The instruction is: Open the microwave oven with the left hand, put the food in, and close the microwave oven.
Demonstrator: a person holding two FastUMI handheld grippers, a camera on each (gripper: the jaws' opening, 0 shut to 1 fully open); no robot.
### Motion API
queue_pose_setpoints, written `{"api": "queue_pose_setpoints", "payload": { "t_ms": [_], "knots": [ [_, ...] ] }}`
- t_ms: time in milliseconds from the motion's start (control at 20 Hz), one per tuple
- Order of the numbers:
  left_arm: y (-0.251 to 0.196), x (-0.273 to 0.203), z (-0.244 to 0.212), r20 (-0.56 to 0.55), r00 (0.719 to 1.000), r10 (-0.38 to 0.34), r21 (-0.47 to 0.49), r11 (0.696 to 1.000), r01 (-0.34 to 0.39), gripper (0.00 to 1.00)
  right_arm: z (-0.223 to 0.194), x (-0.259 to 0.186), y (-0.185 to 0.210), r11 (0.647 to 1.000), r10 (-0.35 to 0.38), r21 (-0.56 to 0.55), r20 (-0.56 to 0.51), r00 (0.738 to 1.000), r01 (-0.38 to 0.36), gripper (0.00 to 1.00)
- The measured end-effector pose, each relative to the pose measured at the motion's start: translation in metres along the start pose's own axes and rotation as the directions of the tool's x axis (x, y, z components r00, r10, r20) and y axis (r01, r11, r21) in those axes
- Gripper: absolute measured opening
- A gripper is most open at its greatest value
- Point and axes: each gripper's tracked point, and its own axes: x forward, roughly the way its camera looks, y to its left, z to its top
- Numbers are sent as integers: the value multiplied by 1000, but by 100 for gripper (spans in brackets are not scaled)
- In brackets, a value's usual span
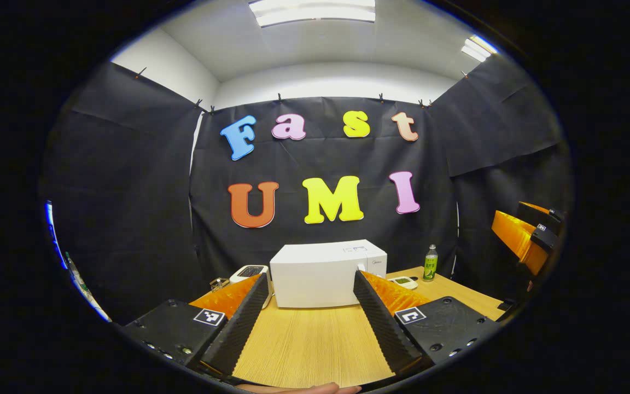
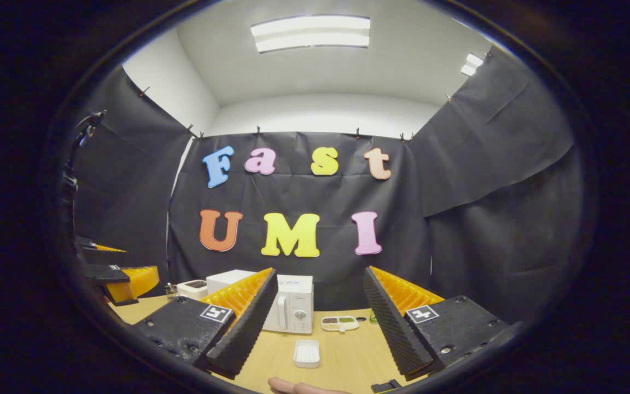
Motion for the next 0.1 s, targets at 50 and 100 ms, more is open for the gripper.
{"api": "queue_pose_setpoints", "payload": {
  "t_ms": [50, 100],
  "knots": [
    [-4, -1, -1, -1, 1000, -8, -6, 1000, 8, 97, 0, 0, -1, 1000, -3, 2, 0, 1000, 3, 96],
    [-4, -2, -1, -2, 1000, -11, -6, 1000, 11, 96, 0, 1, -2, 1000, -6, 2, 0, 1000, 6, 96]
  ]
}}
